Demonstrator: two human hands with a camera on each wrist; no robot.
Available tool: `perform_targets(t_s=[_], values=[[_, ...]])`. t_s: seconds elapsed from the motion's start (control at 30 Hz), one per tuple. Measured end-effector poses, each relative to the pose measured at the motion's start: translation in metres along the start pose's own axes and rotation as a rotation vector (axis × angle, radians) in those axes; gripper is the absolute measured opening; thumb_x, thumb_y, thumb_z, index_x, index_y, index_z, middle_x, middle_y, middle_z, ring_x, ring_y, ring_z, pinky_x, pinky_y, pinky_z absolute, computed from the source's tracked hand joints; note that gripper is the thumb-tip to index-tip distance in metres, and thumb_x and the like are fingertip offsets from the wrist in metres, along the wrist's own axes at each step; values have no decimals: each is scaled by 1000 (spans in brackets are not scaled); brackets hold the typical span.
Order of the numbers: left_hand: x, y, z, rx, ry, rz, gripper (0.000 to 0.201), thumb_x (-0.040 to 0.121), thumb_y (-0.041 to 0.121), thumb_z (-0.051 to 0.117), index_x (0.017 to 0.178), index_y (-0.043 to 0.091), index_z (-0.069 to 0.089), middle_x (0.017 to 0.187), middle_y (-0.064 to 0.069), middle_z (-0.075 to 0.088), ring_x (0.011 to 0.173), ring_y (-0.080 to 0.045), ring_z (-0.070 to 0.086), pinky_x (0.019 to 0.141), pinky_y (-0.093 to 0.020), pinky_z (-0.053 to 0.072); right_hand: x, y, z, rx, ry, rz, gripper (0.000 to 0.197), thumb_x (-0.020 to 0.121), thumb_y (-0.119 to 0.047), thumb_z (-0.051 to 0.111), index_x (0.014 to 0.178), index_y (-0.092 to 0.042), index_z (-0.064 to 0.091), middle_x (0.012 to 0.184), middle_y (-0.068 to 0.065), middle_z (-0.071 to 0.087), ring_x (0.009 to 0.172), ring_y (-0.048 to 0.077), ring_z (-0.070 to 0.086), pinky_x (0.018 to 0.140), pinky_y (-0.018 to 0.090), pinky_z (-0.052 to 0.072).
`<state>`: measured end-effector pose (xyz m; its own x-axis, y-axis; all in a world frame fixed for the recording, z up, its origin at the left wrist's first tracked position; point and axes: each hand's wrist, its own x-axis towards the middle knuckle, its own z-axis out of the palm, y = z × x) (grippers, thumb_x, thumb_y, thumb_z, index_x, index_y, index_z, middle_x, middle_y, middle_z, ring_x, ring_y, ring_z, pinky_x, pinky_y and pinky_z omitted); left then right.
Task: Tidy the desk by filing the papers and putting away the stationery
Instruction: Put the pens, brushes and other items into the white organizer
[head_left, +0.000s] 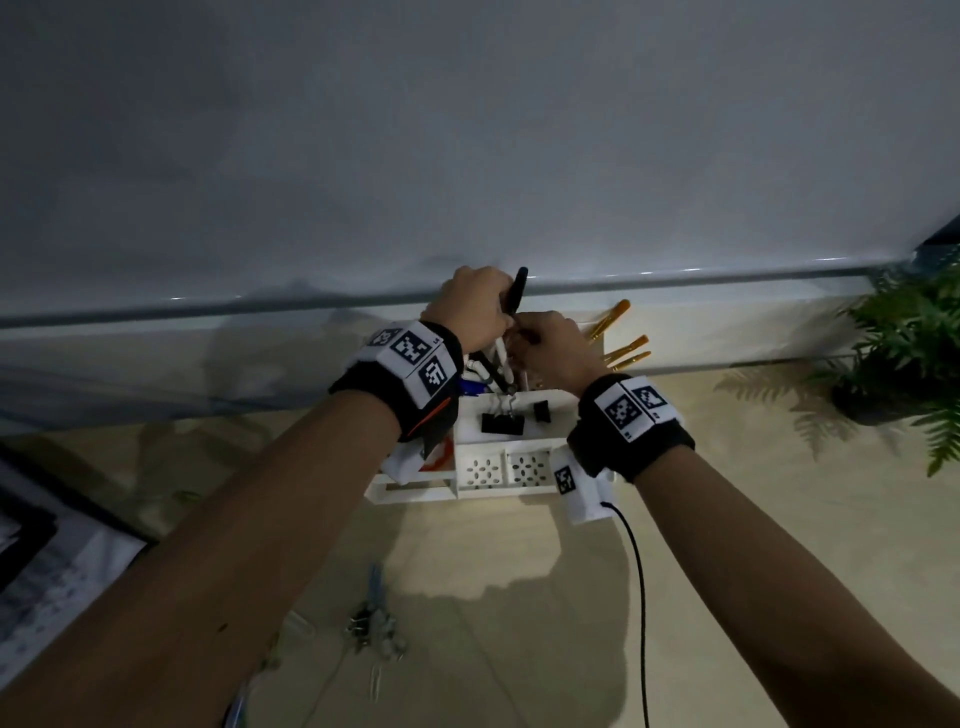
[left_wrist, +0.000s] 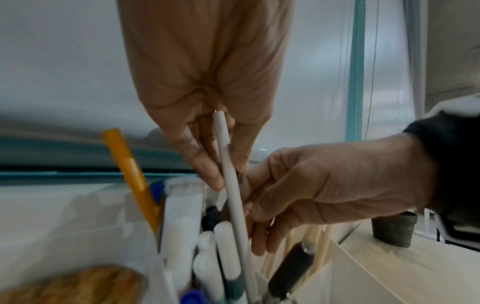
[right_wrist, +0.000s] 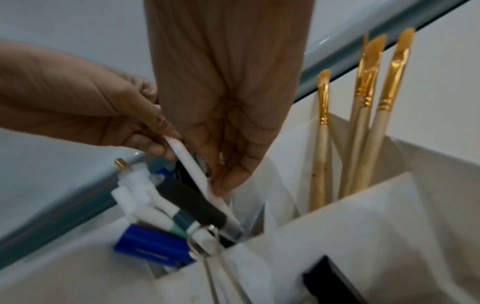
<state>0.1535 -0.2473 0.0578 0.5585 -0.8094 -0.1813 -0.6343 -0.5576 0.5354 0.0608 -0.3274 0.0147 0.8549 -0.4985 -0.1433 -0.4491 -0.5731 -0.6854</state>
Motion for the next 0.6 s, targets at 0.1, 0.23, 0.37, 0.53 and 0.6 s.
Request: perform_targets(t_s=[0.1,0.23,0.37,0.53,0.6], values=[[-2,-3,2,-22,-11,-51,13,84,11,58,97,8,58,100,-15,58,100,-34,59,87,-44,52,-4,6,6,-15,-63,64,25,85,3,52,105,-4,64,107,14,67,99,26,62,82,27,46],[-8,-6,2,-150,42,-62,7,82,17,59,86,12,55,90,-13,65,86,-30,66,81,-44,56,-9,11,10,1,-101,114,26,84,4,54,106,-5,63,107,11,68,102,23,63,85,24,46],[-11,-14,-7,-137,88,-23,7,84,16,59,84,12,52,99,-14,60,94,-30,60,85,-39,53,-15,8,10,-112,-92,74,33,83,6,49,113,-5,61,115,13,65,109,27,59,88,26,43],[-19,-20,-1,135,46,45,12,83,11,61,88,1,66,96,-12,55,96,-29,60,70,-30,42,-26,6,20,-245,-135,-19,31,87,-7,57,117,-1,57,120,18,59,110,32,56,88,29,41],[-23,-18,3,225,63,62,17,84,16,61,93,2,66,108,-13,57,104,-29,55,75,-32,40,-24,6,24,-164,-55,-2,23,90,-12,54,109,0,61,112,20,62,103,32,59,81,26,39]])
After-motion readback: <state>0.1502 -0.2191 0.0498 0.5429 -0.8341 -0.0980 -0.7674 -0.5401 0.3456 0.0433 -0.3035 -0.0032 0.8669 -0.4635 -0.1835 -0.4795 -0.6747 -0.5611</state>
